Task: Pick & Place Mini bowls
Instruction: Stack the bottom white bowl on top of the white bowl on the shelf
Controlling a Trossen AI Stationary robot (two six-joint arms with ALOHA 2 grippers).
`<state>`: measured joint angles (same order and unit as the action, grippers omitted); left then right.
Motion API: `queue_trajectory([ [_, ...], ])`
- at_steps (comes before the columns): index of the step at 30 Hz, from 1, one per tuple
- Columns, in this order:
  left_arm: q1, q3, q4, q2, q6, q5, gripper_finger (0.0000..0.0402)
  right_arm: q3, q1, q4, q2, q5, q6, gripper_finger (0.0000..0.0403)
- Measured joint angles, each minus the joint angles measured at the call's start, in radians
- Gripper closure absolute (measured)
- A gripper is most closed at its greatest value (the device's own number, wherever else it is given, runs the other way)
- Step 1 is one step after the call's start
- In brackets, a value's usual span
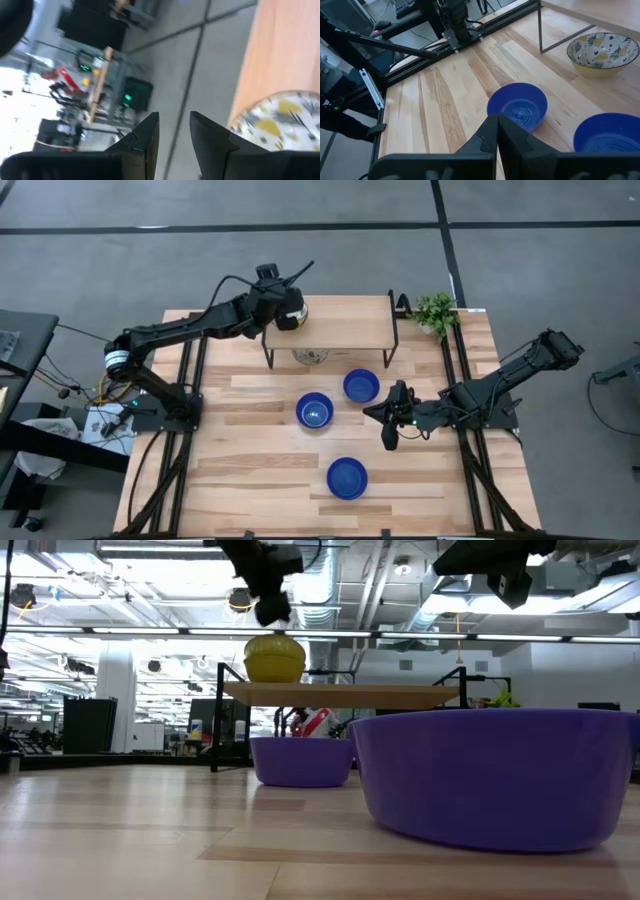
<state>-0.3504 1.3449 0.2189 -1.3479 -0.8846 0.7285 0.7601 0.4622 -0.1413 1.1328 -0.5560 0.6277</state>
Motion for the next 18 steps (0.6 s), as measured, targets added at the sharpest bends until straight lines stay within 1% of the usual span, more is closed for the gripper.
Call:
queue_trajectory([
  [4, 0.001, 0.002, -0.095, 0.014, -0.079, 0.009, 0.0293, 0.0, 0.0, 0.0, 0.0, 0.0, 0.0, 0.0403],
  [6, -0.013, 0.002, -0.091, 0.011, -0.103, 0.009, 0.0293, 0.0, 0.0, 0.0, 0.0, -0.001, 0.0, 0.0403],
  [11, -0.043, 0.0, -0.088, -0.012, -0.106, 0.003, 0.0293, 0.0, 0.0, 0.0, 0.0, -0.001, 0.0, 0.0403],
  [18, -0.04, -0.019, -0.089, -0.028, -0.106, -0.022, 0.0293, 0.0, 0.0, -0.004, 0.0, -0.001, 0.0, 0.0403],
])
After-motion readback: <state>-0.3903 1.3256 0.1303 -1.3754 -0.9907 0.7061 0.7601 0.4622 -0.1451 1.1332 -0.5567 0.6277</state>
